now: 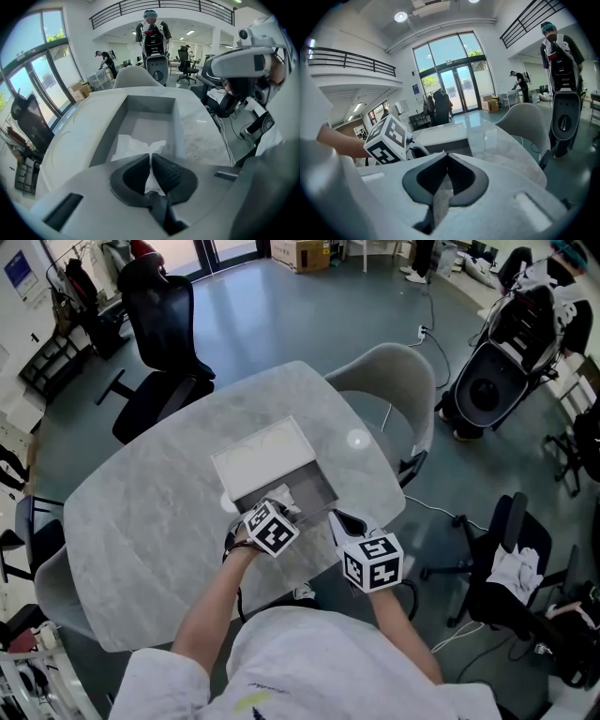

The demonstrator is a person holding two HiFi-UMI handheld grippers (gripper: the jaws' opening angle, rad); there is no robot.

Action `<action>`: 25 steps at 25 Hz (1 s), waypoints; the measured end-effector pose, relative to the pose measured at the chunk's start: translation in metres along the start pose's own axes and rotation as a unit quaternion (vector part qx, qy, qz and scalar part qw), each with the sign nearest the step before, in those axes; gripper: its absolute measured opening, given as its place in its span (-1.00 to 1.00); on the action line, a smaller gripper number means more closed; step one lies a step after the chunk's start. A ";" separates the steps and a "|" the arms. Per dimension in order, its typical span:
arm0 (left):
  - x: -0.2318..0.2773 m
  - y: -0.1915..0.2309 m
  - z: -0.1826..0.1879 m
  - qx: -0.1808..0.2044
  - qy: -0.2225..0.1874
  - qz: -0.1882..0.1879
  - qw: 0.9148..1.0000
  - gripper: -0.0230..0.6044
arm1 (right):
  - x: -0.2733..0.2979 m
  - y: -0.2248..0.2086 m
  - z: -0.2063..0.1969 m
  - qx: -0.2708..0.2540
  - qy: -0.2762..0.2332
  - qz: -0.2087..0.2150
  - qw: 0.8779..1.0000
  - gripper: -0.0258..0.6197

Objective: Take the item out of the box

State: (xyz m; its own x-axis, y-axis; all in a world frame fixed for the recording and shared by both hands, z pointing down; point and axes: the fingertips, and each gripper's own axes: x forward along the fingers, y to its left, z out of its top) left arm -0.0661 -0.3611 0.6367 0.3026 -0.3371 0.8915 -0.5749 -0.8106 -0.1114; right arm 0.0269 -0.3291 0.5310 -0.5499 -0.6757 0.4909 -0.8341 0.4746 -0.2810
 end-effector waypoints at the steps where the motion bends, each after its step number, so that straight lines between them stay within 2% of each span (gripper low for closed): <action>1: -0.001 0.000 0.000 -0.001 -0.002 0.001 1.000 -0.86 | 0.000 0.001 0.000 -0.001 0.000 0.001 1.000 -0.91; 17: -0.057 -0.004 0.023 -0.055 -0.088 0.033 0.994 -0.87 | -0.018 0.022 0.004 -0.015 -0.014 0.023 1.000 -0.91; 25: -0.097 -0.016 0.035 -0.106 -0.152 0.064 0.981 -0.87 | -0.041 0.029 0.012 -0.037 -0.034 0.033 0.998 -0.91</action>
State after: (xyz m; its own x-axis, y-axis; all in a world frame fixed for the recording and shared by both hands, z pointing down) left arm -0.0591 -0.3322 0.5365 0.4107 -0.5832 0.7008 -0.7590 -0.6446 -0.0916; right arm 0.0248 -0.2943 0.4927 -0.6074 -0.6773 0.4151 -0.7918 0.5583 -0.2475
